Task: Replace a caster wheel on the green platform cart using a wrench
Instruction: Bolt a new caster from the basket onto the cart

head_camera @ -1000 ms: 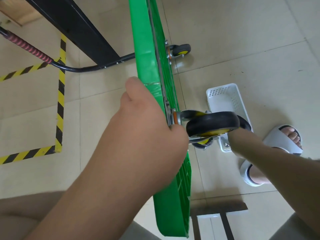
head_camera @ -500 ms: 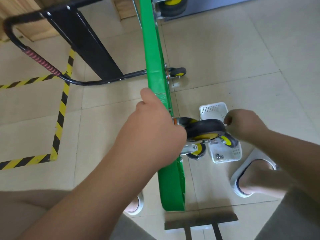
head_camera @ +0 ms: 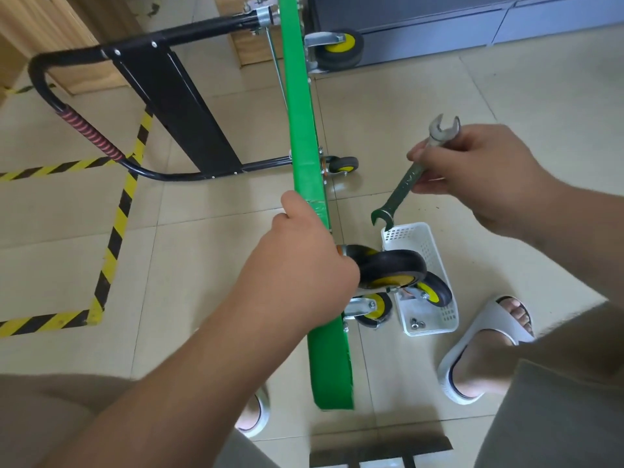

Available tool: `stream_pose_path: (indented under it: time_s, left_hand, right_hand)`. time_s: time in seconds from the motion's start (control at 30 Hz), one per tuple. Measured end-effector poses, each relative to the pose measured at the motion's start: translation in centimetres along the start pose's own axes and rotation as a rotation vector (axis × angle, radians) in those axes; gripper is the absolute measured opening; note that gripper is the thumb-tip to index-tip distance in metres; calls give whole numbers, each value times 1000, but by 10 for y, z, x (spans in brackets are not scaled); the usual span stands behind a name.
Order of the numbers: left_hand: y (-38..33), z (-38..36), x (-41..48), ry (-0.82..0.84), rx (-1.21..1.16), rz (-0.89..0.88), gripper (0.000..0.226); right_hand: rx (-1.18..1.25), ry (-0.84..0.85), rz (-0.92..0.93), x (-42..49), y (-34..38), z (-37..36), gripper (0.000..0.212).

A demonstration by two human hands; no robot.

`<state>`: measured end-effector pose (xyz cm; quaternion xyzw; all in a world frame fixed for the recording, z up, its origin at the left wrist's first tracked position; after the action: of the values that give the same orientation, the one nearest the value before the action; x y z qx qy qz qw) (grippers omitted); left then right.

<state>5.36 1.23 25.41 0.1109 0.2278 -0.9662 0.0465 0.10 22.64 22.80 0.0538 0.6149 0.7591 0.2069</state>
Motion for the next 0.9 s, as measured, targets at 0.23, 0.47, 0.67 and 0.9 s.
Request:
stream_pose_path:
  time_s: [0.23, 0.47, 0.67, 0.9]
  left_hand:
    - [0, 0, 0, 21, 6, 16, 43]
    - [1, -1, 1, 5, 6, 23, 44]
    - [0, 0, 0, -4, 7, 22, 44]
    - [1, -1, 0, -12, -13, 17, 48]
  right_hand:
    - [-222, 209, 156, 2, 36, -11, 15]
    - [-165, 345, 149, 2, 31, -26, 18]
    - [-211, 407, 200, 2, 29, -37, 18]
    - [-311, 453, 302, 1, 27, -52, 22]
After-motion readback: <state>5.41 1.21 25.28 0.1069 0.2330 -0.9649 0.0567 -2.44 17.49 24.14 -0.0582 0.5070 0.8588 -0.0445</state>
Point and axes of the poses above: each hand's wrist, its own x-axis towards the middle knuckle, its own z-axis out of the back of the hand, y = z × x, the point moved 1 cm from there along x, towards the middle knuckle, and after that the axes turned 9 degrees about -y, right-handed, at the moved point
